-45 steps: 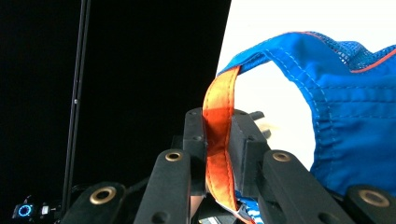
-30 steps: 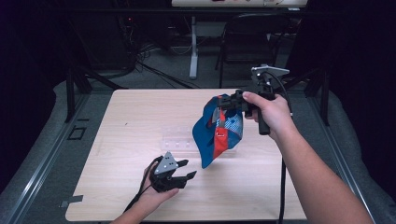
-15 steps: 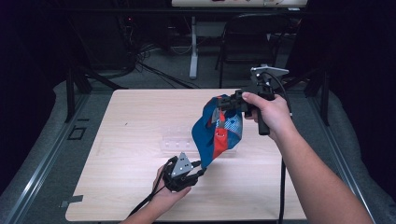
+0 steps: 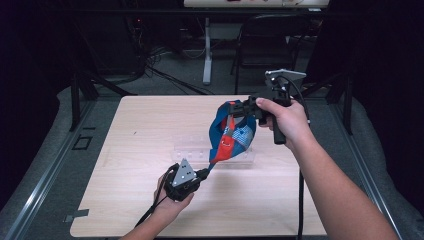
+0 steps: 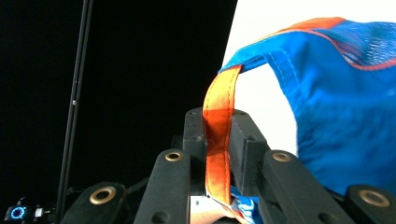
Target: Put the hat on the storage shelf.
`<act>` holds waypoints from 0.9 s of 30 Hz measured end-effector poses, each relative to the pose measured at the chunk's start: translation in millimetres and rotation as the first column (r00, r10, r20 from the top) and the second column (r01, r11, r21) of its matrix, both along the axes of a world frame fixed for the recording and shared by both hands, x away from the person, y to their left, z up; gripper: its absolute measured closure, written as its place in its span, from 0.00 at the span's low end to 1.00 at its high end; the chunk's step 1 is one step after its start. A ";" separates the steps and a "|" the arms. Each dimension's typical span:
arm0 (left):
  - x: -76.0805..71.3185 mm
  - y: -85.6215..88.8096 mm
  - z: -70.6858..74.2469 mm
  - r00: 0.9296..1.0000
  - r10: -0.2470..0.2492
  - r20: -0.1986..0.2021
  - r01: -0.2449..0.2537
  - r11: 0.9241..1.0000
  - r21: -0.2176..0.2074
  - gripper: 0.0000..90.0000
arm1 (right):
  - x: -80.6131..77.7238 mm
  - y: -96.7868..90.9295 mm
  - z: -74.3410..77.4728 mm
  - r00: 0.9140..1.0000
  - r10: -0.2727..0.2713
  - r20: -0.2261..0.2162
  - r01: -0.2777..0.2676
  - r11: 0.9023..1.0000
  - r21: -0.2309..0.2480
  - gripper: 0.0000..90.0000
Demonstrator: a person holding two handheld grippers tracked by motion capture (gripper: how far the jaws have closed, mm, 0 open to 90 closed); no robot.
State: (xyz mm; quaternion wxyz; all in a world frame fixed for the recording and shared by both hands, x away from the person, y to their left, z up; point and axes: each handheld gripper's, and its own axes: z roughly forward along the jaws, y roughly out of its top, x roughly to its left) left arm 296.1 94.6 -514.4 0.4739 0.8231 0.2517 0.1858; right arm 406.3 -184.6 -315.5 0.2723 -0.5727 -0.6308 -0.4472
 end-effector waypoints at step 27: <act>26.6 7.1 0.1 0.997 0.083 0.010 -0.082 0.997 -0.012 0.98 | 12.0 11.7 -18.8 0.999 0.022 -0.029 -0.022 1.000 -0.010 0.87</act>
